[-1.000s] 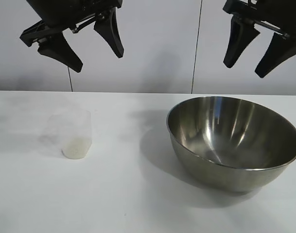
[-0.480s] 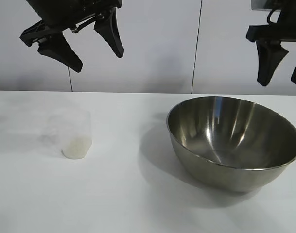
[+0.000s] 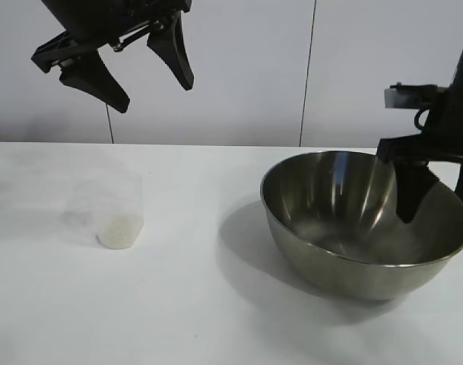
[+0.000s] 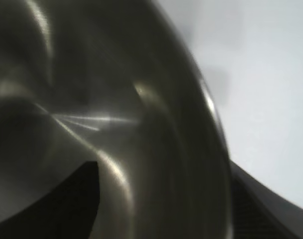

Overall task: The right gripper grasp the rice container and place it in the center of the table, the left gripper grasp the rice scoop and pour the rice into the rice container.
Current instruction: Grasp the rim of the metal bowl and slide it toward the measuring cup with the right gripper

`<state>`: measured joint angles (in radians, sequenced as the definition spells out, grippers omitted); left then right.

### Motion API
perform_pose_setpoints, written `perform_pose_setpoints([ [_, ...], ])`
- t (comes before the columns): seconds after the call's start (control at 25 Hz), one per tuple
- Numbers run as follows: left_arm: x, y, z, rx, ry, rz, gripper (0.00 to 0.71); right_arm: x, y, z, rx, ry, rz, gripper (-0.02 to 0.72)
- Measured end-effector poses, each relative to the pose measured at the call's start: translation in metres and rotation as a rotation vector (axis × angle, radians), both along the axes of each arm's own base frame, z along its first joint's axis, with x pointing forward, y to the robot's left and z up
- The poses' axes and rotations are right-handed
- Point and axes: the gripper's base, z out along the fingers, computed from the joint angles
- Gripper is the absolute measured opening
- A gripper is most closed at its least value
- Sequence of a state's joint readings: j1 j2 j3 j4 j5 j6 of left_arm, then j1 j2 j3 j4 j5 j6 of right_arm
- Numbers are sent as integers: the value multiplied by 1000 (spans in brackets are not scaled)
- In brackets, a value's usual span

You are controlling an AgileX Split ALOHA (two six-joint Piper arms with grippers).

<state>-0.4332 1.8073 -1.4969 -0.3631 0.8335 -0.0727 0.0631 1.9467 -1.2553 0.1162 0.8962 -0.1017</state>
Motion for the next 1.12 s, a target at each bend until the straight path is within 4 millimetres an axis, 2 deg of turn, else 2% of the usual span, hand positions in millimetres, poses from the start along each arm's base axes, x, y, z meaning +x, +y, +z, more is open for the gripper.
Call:
perform_pose_setpoints([
  [0.12, 0, 0, 0, 0, 0, 0, 587, 4, 4, -17, 41, 11, -10, 438],
  [0.16, 0, 0, 0, 0, 0, 0, 587, 5, 5, -19, 50, 14, -7, 378],
  [0.24, 0, 0, 0, 0, -1, 0, 587, 5, 6, -20, 63, 8, 7, 197],
  [0.28, 0, 0, 0, 0, -1, 0, 587, 6, 6, -19, 70, 5, 9, 129],
  [0.36, 0, 0, 0, 0, -1, 0, 587, 6, 7, -19, 86, 1, 10, 49],
  [0.64, 0, 0, 0, -1, -2, 1, 587, 5, 9, -15, 110, -2, 41, 11],
  [0.88, 0, 0, 0, -1, -2, 1, 587, 3, 14, 15, 166, -58, 50, 11],
  [0.96, 0, 0, 0, -1, -2, 1, 587, 3, 18, 21, 189, -76, 42, 11],
  [1.12, 0, 0, 0, -1, -2, 1, 587, 1, 35, 21, 196, -76, 42, 11],
])
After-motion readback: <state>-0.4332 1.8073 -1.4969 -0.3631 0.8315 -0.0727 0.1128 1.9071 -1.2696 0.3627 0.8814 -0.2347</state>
